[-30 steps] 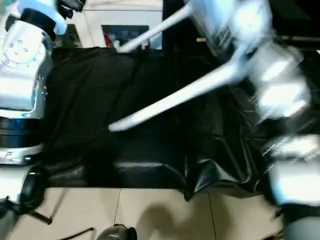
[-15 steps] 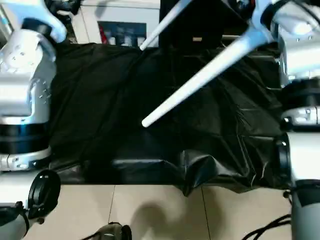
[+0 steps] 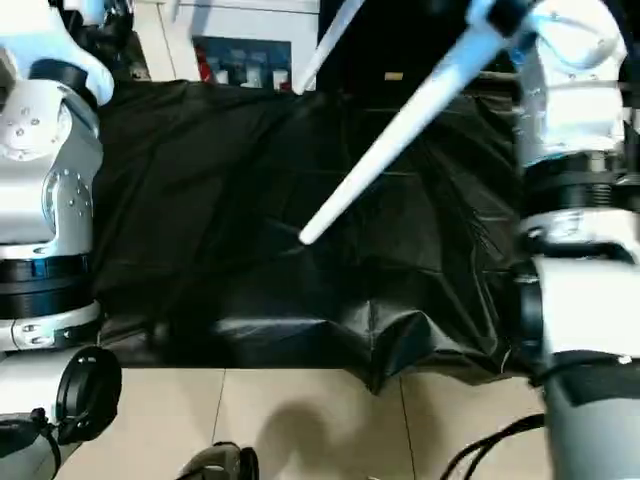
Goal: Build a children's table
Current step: Flip table
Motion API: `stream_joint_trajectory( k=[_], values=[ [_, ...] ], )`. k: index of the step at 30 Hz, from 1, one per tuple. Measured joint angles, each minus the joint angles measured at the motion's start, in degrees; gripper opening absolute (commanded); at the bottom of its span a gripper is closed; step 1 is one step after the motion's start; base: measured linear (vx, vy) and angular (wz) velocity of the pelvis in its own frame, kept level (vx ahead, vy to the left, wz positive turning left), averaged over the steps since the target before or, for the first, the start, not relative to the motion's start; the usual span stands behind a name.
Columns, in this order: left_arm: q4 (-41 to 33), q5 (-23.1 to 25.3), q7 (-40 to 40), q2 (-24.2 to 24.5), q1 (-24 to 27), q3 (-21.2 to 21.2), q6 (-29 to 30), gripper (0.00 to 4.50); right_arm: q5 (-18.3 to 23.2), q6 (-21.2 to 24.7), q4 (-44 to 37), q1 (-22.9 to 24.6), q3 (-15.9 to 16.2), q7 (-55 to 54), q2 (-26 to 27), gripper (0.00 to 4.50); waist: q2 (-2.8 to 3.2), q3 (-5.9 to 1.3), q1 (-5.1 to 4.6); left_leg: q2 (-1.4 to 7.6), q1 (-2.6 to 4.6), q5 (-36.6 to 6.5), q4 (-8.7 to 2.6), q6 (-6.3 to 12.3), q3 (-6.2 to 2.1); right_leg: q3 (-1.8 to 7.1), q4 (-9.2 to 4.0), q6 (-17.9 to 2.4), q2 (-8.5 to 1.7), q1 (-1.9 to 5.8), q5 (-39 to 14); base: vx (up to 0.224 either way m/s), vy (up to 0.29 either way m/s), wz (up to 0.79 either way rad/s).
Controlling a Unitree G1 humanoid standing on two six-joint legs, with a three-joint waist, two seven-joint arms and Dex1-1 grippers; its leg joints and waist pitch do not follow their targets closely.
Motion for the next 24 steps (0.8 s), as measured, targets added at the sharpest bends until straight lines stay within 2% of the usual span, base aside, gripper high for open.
stream_joint_trajectory(
  k=[3,4,6,9,10,12,13,15,17,20,24],
  values=[
    [0.0,0.0,0.3,0.0,0.1,0.1,0.2,2.84,3.6,-0.8,-1.6,1.2,-1.3,2.9,1.0,4.22,-0.19,0.13,-0.05,0.0,-0.05,0.0,0.05,0.03,0.0,0.01,-0.04,-0.1,0.0,-0.01,0.1,0.0,0.0,0.0],
    [0.0,0.0,0.4,0.1,0.1,0.0,0.3,2.82,6.2,-0.8,-4.4,2.6,-2.0,5.3,1.8,4.22,-0.27,0.17,-0.07,0.01,-0.05,0.0,0.05,0.04,0.0,0.01,-0.07,0.0,0.0,-0.01,0.1,0.0,0.0,0.0],
    [0.2,0.0,0.4,0.2,0.1,-0.1,0.3,2.81,8.7,-0.5,-8.7,5.0,-1.7,8.5,2.8,4.22,-0.31,0.2,-0.06,0.02,-0.05,0.0,0.06,0.04,-0.01,0.0,-0.07,0.0,0.0,0.0,0.1,0.0,0.0,0.0],
    [0.3,0.1,0.4,0.7,0.6,-0.3,0.3,2.72,10.1,1.8,-16.1,12.2,-0.6,8.0,5.1,4.22,-0.56,0.09,-0.03,0.06,0.0,0.0,0.04,0.05,-0.01,-0.03,-0.11,0.0,0.0,0.03,0.2,0.0,0.0,0.0],
    [0.3,0.1,0.4,1.2,0.8,-0.2,0.3,2.69,10.5,2.6,-18.3,16.1,0.3,6.7,7.3,4.44,-0.65,0.11,-0.2,0.08,0.02,0.0,0.05,0.04,-0.01,-0.02,-0.05,0.0,0.02,0.03,0.2,0.0,0.0,0.0],
    [0.4,0.1,0.1,1.2,1.2,-0.6,0.1,2.66,9.7,3.3,-20.9,22.9,1.7,2.9,10.1,4.5,-0.71,0.13,-0.05,0.09,-0.01,0.0,0.03,0.03,-0.01,-0.05,-0.07,0.1,0.02,0.01,0.2,0.0,0.0,0.0],
    [0.6,0.1,-0.5,1.7,1.6,-0.6,-0.5,2.61,8.5,3.0,-22.4,27.9,2.2,-0.7,12.8,4.5,-0.8,0.16,0.01,0.1,-0.03,0.0,0.04,0.02,-0.01,-0.05,-0.04,0.1,0.02,-0.02,0.2,0.0,0.0,0.0],
    [1.0,0.1,-1.4,2.6,1.8,-0.9,-1.6,2.57,7.4,2.9,-22.5,33.3,2.5,-5.1,15.9,4.5,-0.8,0.19,0.04,0.09,-0.17,0.0,0.04,0.02,0.0,-0.05,-0.05,0.1,0.01,-0.13,0.3,0.0,0.0,0.0],
    [1.1,0.6,-2.3,3.4,1.8,-1.2,-2.1,2.51,5.7,2.0,-22.6,36.3,1.7,-9.0,17.9,4.5,-0.77,0.21,0.01,0.06,-0.27,0.1,0.04,0.04,0.01,-0.02,-0.09,0.1,0.0,-0.22,0.3,0.0,0.0,0.0],
    [1.2,1.1,-2.9,3.6,1.8,-2.3,-2.5,2.39,3.4,-1.8,-25.1,40.0,-2.3,-16.3,21.2,4.5,-0.78,0.19,0.03,0.06,-0.27,0.1,0.02,0.04,0.02,-0.01,-0.26,0.2,0.0,-0.17,0.4,0.0,0.0,0.0],
    [1.3,1.2,-3.3,4.5,1.8,-2.8,-3.1,2.34,1.7,-1.7,-27.0,45.3,-5.0,-24.7,23.0,4.5,-0.75,0.2,-0.4,0.04,-0.27,0.1,-0.11,0.03,0.04,0.03,-0.65,0.6,0.01,-0.12,0.8,0.0,0.0,0.0]
  ],
)
